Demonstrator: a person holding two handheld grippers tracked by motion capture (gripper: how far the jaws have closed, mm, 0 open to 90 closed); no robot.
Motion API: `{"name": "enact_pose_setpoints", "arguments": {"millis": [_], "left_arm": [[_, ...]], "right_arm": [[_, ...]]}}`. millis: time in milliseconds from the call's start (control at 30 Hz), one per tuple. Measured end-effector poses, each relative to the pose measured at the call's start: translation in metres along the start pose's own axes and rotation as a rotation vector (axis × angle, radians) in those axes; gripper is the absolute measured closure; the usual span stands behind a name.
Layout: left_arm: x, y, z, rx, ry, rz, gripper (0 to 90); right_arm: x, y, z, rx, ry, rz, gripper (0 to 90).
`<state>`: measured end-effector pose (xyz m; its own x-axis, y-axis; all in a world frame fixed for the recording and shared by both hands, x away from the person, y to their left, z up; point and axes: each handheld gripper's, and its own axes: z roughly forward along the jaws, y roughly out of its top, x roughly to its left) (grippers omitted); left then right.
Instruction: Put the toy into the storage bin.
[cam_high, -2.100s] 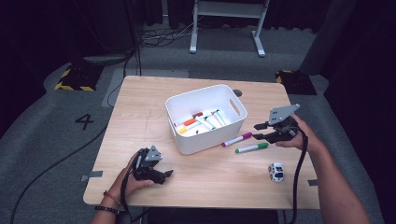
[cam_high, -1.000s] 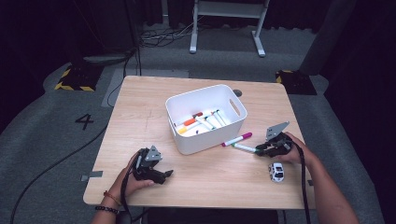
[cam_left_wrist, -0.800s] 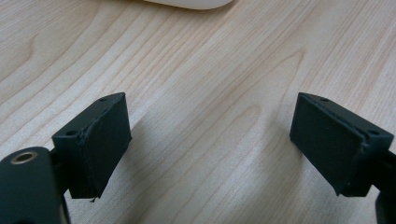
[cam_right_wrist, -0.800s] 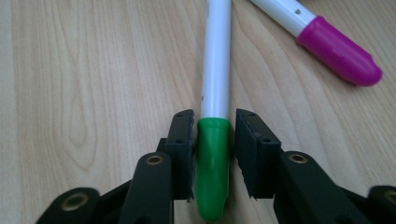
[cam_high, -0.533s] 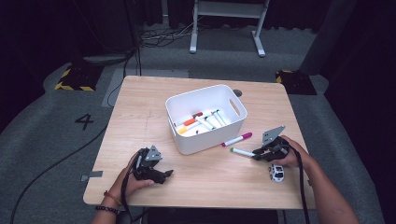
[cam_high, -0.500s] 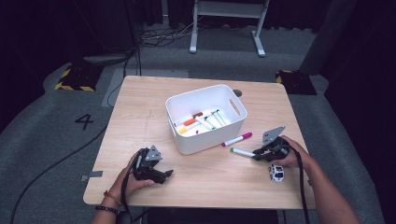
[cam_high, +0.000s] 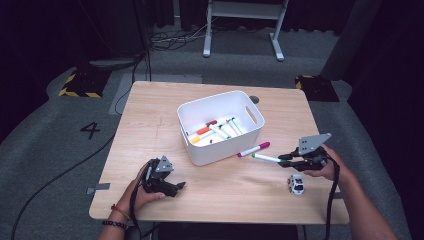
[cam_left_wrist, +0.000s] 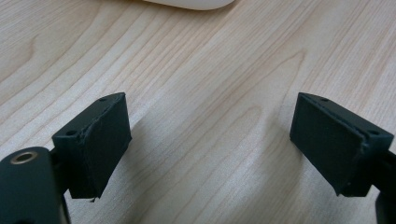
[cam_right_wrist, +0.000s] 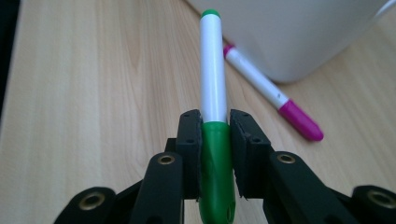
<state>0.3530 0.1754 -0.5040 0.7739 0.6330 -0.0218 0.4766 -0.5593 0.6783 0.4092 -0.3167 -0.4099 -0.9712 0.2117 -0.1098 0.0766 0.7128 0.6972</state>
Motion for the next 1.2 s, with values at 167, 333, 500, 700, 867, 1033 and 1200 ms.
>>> {"name": "enact_pose_setpoints", "arguments": {"millis": [167,333,500,700,867,1033,1200], "left_arm": [[0.0,0.0,0.0,0.0,0.0,0.0,12.5],[0.0,0.0,0.0,0.0,0.0,0.0,12.5],[0.0,0.0,0.0,0.0,0.0,0.0,12.6],[0.0,0.0,0.0,0.0,0.0,0.001,12.6],[0.0,0.0,0.0,0.0,0.0,0.0,12.6],[0.0,0.0,0.0,0.0,0.0,0.0,12.6],[0.0,0.0,0.0,0.001,-0.003,-0.003,12.6]], "right_arm": [[0.006,0.018,-0.015,-0.058,-0.025,-0.043,74.7],[0.002,0.036,-0.02,-0.091,-0.045,-0.069,74.7],[-0.004,0.056,-0.022,-0.119,-0.058,-0.076,74.7],[-0.011,0.081,-0.02,-0.153,-0.071,-0.104,74.6],[-0.018,0.098,-0.015,-0.159,-0.076,-0.114,74.7],[-0.024,0.114,-0.008,-0.168,-0.085,-0.117,74.7],[-0.032,0.129,0.005,-0.147,-0.088,-0.123,74.7]]}}
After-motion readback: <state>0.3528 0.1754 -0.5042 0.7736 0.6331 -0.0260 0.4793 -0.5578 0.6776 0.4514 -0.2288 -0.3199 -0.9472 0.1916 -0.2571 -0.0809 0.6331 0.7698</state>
